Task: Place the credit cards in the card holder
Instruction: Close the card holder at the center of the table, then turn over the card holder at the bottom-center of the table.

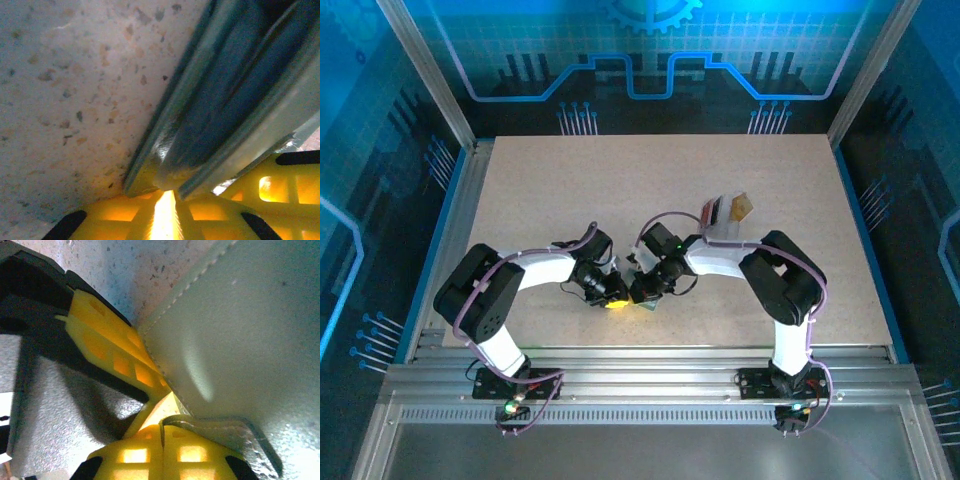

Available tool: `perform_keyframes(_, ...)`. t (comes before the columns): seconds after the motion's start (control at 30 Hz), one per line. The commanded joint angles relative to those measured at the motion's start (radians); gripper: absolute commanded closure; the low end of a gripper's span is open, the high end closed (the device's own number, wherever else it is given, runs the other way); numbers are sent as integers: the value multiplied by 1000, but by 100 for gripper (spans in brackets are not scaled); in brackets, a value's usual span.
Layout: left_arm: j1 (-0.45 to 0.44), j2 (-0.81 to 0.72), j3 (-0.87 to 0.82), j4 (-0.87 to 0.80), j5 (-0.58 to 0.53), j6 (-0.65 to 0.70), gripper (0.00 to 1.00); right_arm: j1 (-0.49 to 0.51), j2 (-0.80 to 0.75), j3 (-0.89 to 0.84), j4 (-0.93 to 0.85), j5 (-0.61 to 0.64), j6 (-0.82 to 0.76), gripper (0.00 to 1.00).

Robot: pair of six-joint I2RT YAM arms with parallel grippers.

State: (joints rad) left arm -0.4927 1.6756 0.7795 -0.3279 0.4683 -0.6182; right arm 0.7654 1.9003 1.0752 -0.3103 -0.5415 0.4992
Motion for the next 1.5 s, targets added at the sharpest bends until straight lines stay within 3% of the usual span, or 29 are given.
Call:
perform_keyframes(0.0,38,-30,3,124,-143,-14,75,40,109,-21,20,43,27,97)
perform_keyframes(0.33,101,-286,-81,9,-91,-29,55,26,64,10,-5,87,10,86)
perform_keyframes(0.47,111,-284,-52,10,-71,-37,51,26,49,-15,32,65,13,72)
perform_keyframes(0.73,108,-124,7,98,2,-53,68,26,-6,-55,82,54,-6,68)
perform_keyframes(0.93,96,-26,31,152,20,-42,70,26,-5,-40,73,34,-30,68)
perform_keyframes(1.13,81,38,4,119,-50,8,72,28,-62,13,-37,60,-96,62)
perform_keyframes(1.27,82,48,-39,113,-85,36,73,40,-143,69,-185,148,-171,56)
perform_keyframes(1.47,82,60,-58,124,-89,43,73,98,-196,118,-362,522,-288,46)
